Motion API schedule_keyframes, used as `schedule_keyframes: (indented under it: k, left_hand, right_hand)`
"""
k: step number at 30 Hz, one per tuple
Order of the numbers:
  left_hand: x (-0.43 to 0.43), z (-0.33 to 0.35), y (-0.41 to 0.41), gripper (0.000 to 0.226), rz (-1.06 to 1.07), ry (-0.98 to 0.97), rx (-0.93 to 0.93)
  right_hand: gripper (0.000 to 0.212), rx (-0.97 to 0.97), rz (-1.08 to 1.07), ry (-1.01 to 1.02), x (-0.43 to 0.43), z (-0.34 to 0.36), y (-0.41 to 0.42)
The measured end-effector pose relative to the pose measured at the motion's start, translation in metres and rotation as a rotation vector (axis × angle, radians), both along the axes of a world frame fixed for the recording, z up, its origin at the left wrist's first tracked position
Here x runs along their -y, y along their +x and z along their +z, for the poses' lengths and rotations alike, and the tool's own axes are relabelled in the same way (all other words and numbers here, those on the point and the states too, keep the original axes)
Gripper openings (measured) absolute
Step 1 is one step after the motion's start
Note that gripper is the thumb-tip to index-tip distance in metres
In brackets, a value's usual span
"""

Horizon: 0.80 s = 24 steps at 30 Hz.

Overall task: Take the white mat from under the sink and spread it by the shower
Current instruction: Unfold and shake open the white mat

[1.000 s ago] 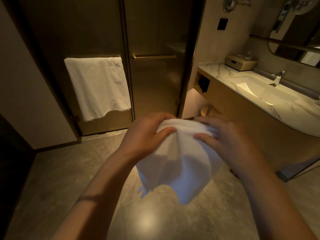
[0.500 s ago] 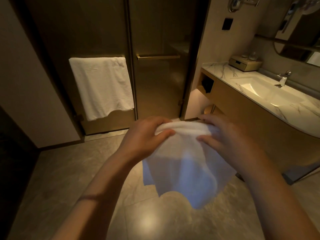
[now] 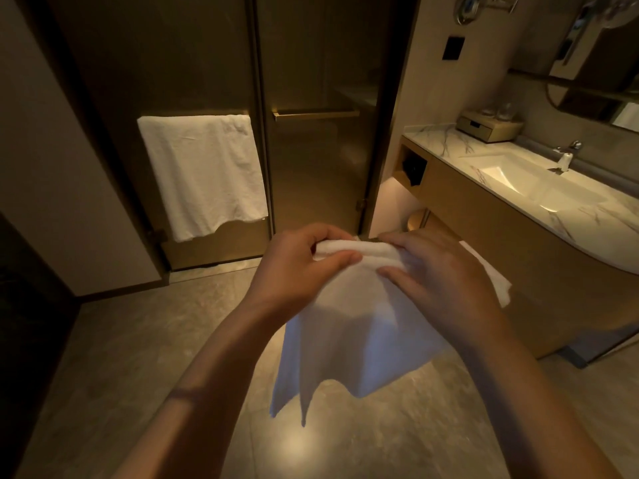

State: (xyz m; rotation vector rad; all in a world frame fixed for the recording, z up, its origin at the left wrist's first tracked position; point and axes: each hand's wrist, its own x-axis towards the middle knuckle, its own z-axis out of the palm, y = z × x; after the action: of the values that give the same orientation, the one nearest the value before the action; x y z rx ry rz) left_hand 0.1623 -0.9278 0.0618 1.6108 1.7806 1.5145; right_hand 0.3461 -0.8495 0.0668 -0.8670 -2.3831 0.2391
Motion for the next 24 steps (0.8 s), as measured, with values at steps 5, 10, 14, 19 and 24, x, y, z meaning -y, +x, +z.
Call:
schedule_keyframes:
  k: [5,10,14,19,24]
  left_hand:
    - [0.002,0.002,0.003,0.013,-0.037,-0.004,0.048]
    - [0.004,0.001,0.006,0.011,-0.021,0.010,0.178]
    - [0.002,-0.007,0.018,0.011,0.034,0.022,0.223]
    - [-0.002,-0.008,0.022,0.011,0.043,0.016,0.223]
    - [-0.002,-0.008,0.026,0.010,0.091,0.004,0.241]
  right_hand:
    - [0.022,-0.032,0.022,0.007,-0.004,-0.006,0.001]
    - [0.021,-0.132,-0.042,0.028,-0.002,-0.010,-0.001]
    - [0.020,-0.309,-0.200,0.024,0.015,-0.018,-0.015]
    - [0.016,-0.401,-0.176,-0.111,0.030,-0.034,-0.022]
    - [0.014,-0.538,-0.148,-0.249,0.037,-0.038,-0.026]
